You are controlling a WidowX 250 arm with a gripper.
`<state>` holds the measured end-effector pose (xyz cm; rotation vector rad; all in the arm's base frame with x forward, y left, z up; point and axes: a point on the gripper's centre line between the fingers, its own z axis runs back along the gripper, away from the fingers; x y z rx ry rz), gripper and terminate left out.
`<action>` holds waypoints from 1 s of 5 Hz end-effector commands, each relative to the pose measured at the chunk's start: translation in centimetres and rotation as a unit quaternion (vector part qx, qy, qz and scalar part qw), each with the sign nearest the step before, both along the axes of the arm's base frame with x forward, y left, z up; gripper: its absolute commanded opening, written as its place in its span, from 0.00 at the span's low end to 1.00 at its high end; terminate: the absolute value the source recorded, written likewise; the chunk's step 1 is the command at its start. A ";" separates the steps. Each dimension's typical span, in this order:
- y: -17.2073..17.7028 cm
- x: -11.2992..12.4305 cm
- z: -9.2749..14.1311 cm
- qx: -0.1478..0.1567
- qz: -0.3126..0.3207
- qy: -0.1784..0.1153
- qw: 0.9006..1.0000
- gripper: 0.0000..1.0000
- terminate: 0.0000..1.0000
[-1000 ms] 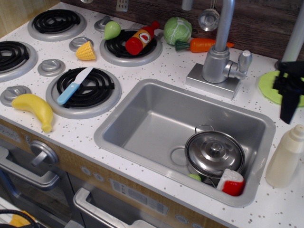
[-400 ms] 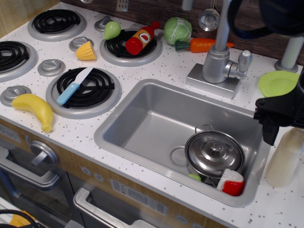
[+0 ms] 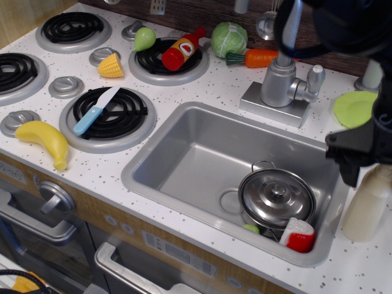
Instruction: Put detergent in sink
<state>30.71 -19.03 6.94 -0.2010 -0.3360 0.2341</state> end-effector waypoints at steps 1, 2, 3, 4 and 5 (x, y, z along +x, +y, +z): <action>0.3 0.6 1.3 -0.009 0.011 -0.021 1.000 0.00 0.00; 0.1 0.4 1.2 -0.008 0.017 -0.022 1.000 0.00 0.00; 1.3 0.1 2.3 -0.012 0.008 0.006 1.000 0.00 0.00; 4.8 0.1 5.6 0.039 -0.023 0.048 0.998 0.00 0.00; 9.1 1.1 7.9 0.104 -0.063 0.060 0.991 0.00 0.00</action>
